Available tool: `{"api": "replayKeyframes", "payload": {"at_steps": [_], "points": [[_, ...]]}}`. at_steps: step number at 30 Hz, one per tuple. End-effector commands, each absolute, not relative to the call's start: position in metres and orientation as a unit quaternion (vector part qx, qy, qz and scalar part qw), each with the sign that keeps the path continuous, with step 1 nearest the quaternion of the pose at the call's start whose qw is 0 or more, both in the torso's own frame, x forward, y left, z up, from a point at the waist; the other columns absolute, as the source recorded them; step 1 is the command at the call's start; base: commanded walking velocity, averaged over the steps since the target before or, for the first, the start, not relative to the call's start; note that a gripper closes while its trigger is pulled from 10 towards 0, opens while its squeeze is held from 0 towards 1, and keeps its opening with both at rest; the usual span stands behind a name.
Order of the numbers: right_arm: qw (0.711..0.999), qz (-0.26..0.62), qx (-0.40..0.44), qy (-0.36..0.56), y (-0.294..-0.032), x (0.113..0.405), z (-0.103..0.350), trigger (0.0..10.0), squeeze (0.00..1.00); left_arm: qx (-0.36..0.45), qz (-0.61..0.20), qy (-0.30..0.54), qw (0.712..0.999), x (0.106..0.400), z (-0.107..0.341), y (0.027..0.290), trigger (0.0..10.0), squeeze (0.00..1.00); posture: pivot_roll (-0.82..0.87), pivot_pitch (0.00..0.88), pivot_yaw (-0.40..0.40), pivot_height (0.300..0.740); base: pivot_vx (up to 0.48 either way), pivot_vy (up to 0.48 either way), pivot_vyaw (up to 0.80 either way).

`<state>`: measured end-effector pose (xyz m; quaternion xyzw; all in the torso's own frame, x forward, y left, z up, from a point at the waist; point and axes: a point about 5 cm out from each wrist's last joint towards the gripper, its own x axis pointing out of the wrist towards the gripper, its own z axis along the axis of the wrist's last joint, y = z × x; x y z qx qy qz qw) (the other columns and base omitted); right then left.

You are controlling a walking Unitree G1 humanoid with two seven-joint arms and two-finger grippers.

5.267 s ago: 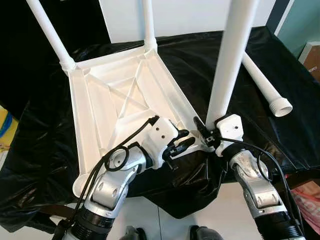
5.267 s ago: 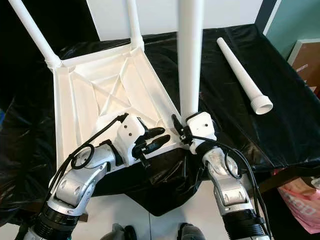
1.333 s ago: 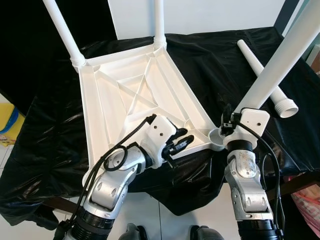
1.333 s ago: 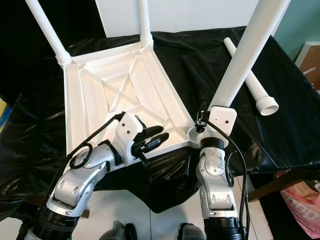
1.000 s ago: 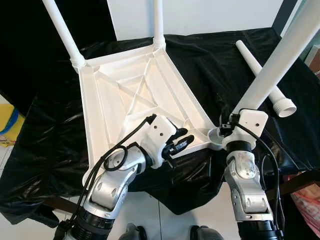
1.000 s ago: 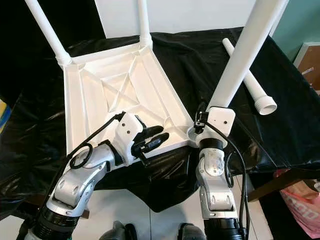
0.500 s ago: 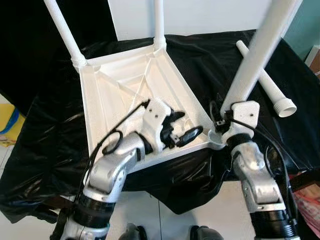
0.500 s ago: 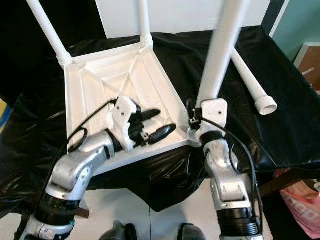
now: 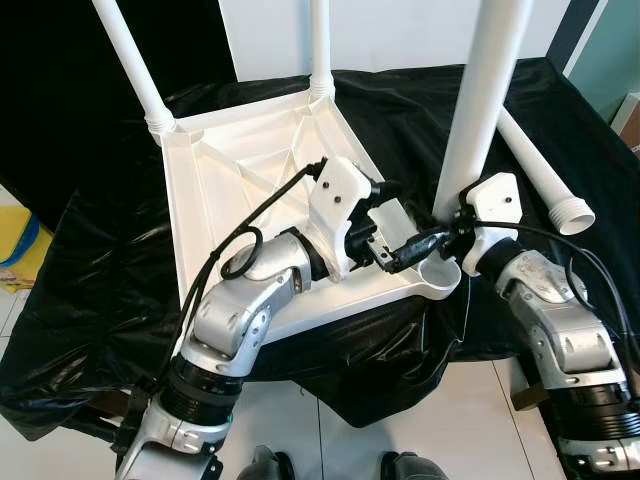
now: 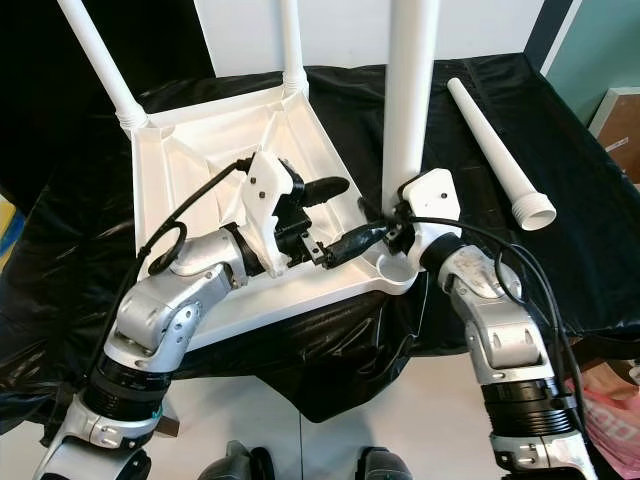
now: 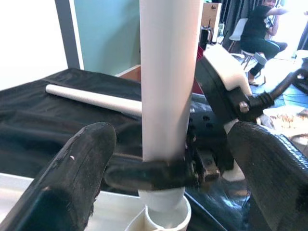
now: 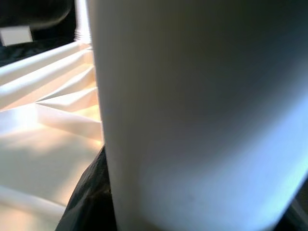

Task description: Building children table

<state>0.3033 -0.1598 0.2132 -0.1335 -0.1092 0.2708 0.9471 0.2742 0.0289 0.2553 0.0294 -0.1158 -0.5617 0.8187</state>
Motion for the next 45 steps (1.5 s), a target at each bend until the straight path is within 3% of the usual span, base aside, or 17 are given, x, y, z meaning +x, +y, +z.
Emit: {"api": "replayKeyframes", "payload": {"at_steps": [1, 24, 39, 40, 42, 43, 44, 45], "points": [[0.941, 0.293, -0.135, -0.103, -0.157, 0.301, 0.213, 10.0, 0.0, 0.039, -0.625, -0.128, 0.769, 0.265, 0.261, 0.027, 10.0, 0.0, -0.12, 0.126, 0.022, 0.74, 0.0, 0.0, 0.0], [0.851, 0.497, -0.169, 0.008, -0.168, 0.286, 0.209, 10.0, 0.0, 0.001, -0.703, -0.148, 0.696, 0.262, 0.288, 0.029, 10.0, 0.0, -0.12, 0.112, 0.02, 0.74, 0.0, 0.0, 0.0], [0.832, 0.526, -0.177, 0.013, -0.161, 0.286, 0.21, 10.0, 0.0, -0.007, -0.708, -0.15, 0.69, 0.266, 0.297, 0.022, 10.0, 0.0, -0.12, 0.093, 0.021, 0.74, 0.0, 0.0, 0.0], [0.829, 0.53, -0.178, 0.014, -0.16, 0.286, 0.21, 10.0, 0.0, -0.013, -0.71, -0.144, 0.689, 0.266, 0.297, 0.021, 5.1, 0.0, -0.12, 0.093, 0.021, 0.74, 0.0, 0.0, 0.0], [0.828, 0.532, -0.178, 0.015, -0.159, 0.286, 0.209, 10.0, 0.0, -0.015, -0.711, -0.142, 0.689, 0.266, 0.297, 0.021, 4.5, 0.0, -0.12, 0.093, 0.021, 0.74, 0.0, 0.0, 0.0], [0.825, 0.536, -0.179, 0.016, -0.159, 0.285, 0.209, 10.0, 0.0, -0.017, -0.711, -0.14, 0.689, 0.266, 0.297, 0.02, 2.9, 0.0, -0.12, 0.092, 0.023, 0.74, 0.0, 0.0, 0.0], [0.825, 0.536, -0.179, 0.016, -0.159, 0.285, 0.209, 10.0, 0.0, -0.017, -0.711, -0.14, 0.689, 0.266, 0.297, 0.02, 2.9, 0.0, -0.12, 0.092, 0.023, 0.74, 0.0, 0.0, 0.0], [0.824, 0.537, -0.179, 0.017, -0.158, 0.285, 0.209, 10.0, 0.0, -0.017, -0.711, -0.14, 0.689, 0.266, 0.297, 0.02, 0.4, 0.0, -0.12, 0.093, 0.024, 0.74, 0.0, 0.0, 0.0]]}}
